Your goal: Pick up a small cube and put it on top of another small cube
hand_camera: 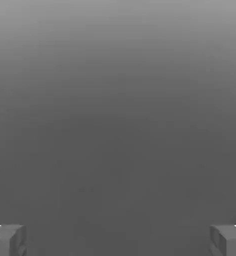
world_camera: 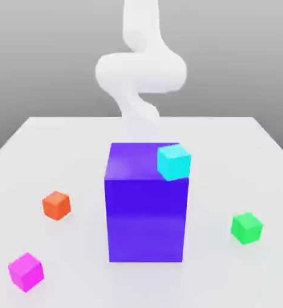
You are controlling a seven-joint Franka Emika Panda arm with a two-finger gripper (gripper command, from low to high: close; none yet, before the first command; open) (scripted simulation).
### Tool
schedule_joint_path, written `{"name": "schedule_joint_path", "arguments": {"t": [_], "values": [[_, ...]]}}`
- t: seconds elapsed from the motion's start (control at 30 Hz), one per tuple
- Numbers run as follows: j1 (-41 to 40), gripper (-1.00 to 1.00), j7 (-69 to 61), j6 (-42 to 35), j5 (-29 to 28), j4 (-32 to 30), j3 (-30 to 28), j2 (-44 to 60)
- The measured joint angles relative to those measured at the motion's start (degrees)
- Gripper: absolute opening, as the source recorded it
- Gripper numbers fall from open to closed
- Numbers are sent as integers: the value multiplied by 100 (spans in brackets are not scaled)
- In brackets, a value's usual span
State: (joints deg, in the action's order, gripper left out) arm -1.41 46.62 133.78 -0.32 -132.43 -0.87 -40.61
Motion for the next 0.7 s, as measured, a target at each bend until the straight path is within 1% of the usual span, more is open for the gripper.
{"name": "schedule_joint_path", "arguments": {"t": [0.4, 0.6, 0.7], "values": [[-604, 0, 277, 966, -15, -314, -578, 2520], [-925, 0, 266, 1441, 185, -469, -903, 3772], [-1175, 0, 213, 1677, 354, -545, -963, 4404]]}}
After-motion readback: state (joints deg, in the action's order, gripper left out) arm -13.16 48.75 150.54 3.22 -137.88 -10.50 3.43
